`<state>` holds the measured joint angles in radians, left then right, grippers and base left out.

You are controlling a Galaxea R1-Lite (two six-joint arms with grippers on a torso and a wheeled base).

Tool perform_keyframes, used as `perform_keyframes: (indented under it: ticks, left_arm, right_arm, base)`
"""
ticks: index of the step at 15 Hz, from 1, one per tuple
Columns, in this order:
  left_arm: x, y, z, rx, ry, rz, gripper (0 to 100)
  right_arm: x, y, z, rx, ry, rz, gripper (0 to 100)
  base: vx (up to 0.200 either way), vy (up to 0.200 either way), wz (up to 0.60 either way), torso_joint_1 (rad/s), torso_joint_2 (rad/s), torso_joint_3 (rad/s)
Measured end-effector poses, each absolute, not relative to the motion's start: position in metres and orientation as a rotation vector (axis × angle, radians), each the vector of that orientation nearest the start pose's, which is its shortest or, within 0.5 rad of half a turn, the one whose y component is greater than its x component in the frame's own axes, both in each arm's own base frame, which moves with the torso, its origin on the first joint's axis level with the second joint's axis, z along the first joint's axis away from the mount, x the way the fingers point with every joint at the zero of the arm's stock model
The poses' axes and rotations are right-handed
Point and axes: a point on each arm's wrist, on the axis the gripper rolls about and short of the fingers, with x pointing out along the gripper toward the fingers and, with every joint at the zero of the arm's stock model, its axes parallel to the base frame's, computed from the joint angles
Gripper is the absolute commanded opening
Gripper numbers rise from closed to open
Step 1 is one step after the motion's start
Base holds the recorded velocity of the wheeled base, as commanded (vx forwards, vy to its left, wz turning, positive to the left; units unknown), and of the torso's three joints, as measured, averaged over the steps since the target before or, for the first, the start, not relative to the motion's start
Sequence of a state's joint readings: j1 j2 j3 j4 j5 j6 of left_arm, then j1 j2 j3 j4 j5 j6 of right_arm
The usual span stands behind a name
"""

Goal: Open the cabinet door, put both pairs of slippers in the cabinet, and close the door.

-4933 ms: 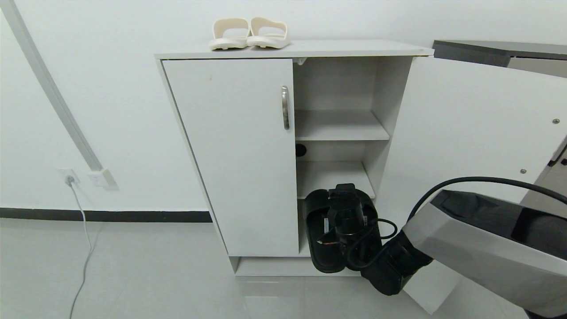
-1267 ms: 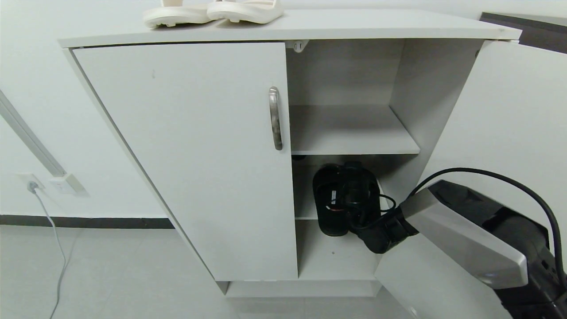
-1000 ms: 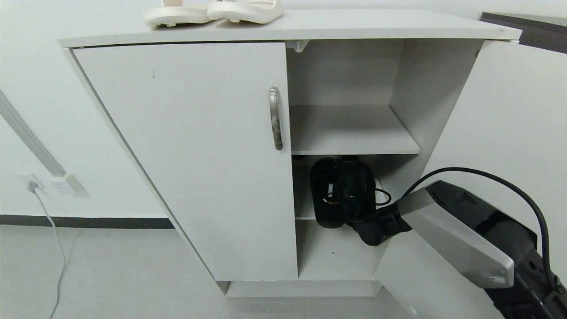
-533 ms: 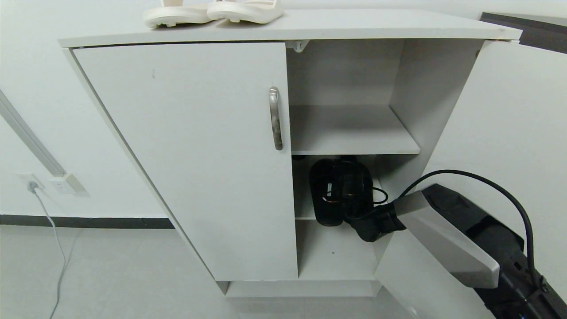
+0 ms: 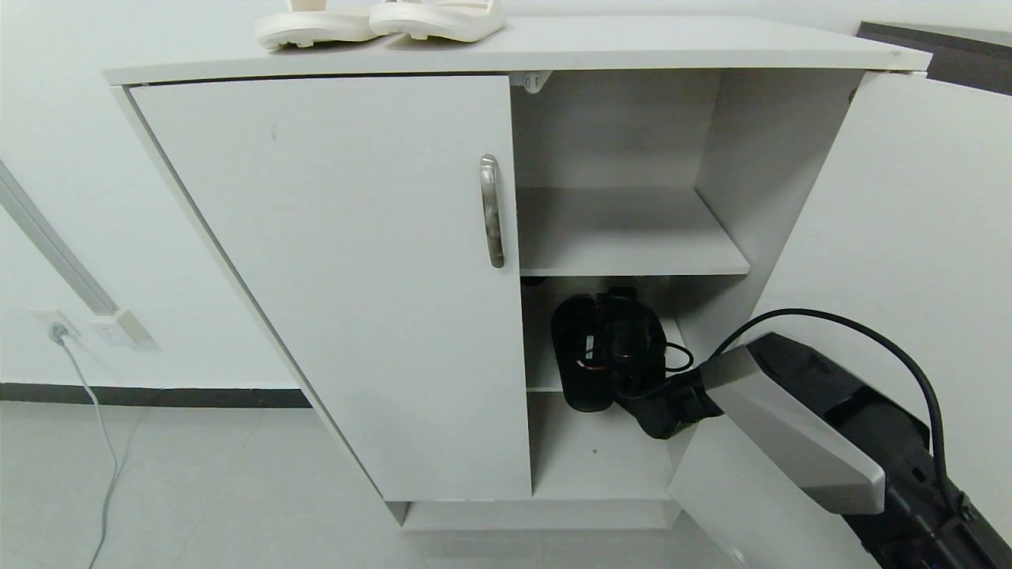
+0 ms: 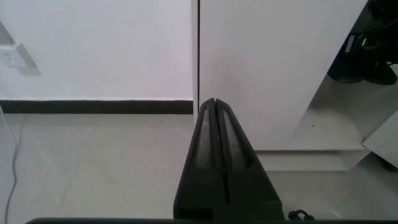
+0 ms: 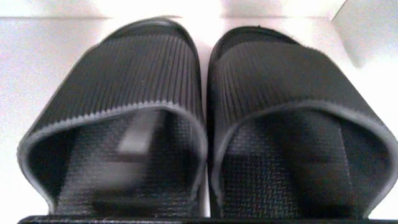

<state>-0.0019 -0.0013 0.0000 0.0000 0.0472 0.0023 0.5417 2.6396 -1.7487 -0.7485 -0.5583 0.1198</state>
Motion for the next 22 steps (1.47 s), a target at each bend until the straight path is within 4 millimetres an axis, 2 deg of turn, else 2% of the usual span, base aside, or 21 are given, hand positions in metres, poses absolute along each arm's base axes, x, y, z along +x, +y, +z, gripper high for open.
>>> perform_keyframes:
  ticks: [3, 6, 8, 16, 19, 22]
  left_arm:
    - [-0.023, 0.001, 0.075, 0.003, -0.001, 0.046, 0]
    - [-0.023, 0.001, 0.075, 0.002, -0.001, 0.046, 0]
    - [-0.023, 0.001, 0.075, 0.003, -0.001, 0.046, 0]
    - [-0.023, 0.001, 0.075, 0.005, -0.001, 0.045, 0]
    - [-0.023, 0.001, 0.075, 0.004, -0.001, 0.044, 0]
    - [-0.023, 0.001, 0.075, 0.005, -0.001, 0.041, 0]
  right_arm:
    - [0.448, 0.259, 0.039, 0.041, 0.122, -0.020, 100]
    - [0.428, 0.253, 0.042, 0.038, 0.123, -0.011, 100]
    - [0.410, 0.249, 0.046, 0.037, 0.125, 0.000, 100]
    - [0.317, 0.225, 0.062, 0.014, 0.152, 0.073, 100]
    - [0.306, 0.224, 0.067, 0.009, 0.153, 0.086, 100]
    - [0.301, 0.225, 0.070, 0.008, 0.151, 0.097, 100]
  base:
    - [0.000, 0.000, 0.00, 0.000, 0.00, 0.000]
    - [0.000, 0.000, 0.00, 0.000, 0.00, 0.000]
    - [0.000, 0.000, 0.00, 0.000, 0.00, 0.000]
    - [0.000, 0.000, 0.00, 0.000, 0.00, 0.000]
    - [0.000, 0.000, 0.00, 0.000, 0.00, 0.000]
    - [-0.200, 0.000, 0.00, 0.002, 0.00, 0.001]
